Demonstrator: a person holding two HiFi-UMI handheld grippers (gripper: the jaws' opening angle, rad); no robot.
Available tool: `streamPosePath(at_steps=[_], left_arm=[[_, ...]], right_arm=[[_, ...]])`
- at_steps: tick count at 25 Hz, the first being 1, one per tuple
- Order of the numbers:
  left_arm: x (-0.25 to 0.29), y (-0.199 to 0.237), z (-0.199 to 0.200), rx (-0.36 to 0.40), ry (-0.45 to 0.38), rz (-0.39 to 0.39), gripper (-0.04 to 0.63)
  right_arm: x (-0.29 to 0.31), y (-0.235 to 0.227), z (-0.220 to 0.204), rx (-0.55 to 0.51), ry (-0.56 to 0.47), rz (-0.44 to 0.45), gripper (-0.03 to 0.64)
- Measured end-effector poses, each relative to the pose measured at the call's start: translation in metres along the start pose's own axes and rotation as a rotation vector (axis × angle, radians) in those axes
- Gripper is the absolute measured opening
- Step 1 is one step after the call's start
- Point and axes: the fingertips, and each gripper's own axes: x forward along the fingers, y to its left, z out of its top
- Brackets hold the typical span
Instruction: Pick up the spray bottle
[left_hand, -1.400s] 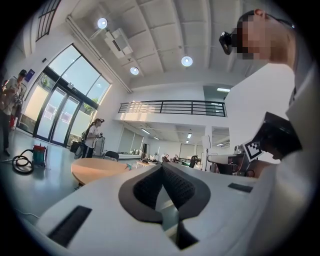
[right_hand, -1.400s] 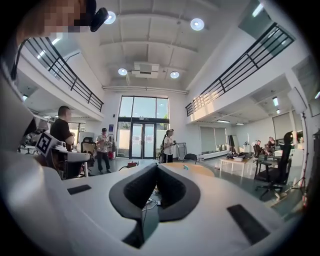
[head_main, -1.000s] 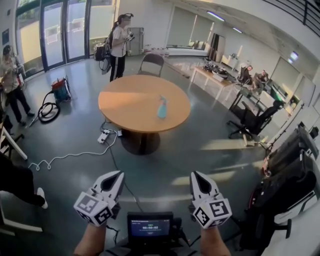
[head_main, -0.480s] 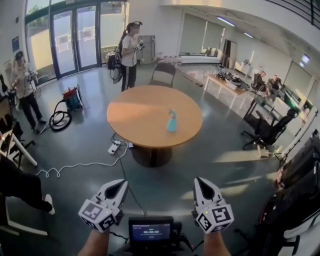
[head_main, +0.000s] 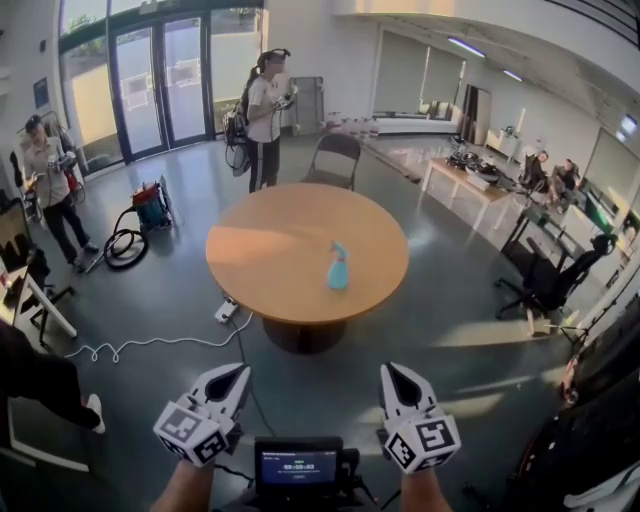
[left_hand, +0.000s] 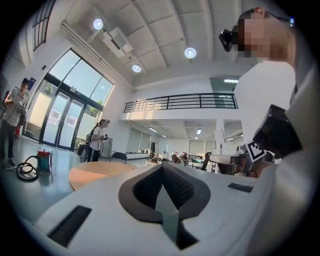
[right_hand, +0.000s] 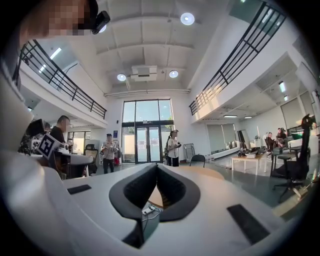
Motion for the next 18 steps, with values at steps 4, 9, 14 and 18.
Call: streamPosePath(at_steps=[4,9,14,18], left_arm=[[0.039,-0.012,0.004,0.002,-0.004,0.004,0.005],[0.071,-0.025,0.001,0.022,0.015,0.029,0.005],[0.082,-0.017,0.010,0.055,0.049,0.056,0.005],[0.097,-0.013,0.010,0.055,0.063,0.085,0.005]], right_arm=[[0.011,-0.039,0.005,-0.008,-0.005,0.026,0.011],[0.013,-0.080,0.005,0.032,-0.014,0.043,0.011],[0.030,-0.100,0.003,0.069,-0.060,0.061,0.011],[0.035,-0.117,-0.005,0.103,-0.058,0.056,0.011]])
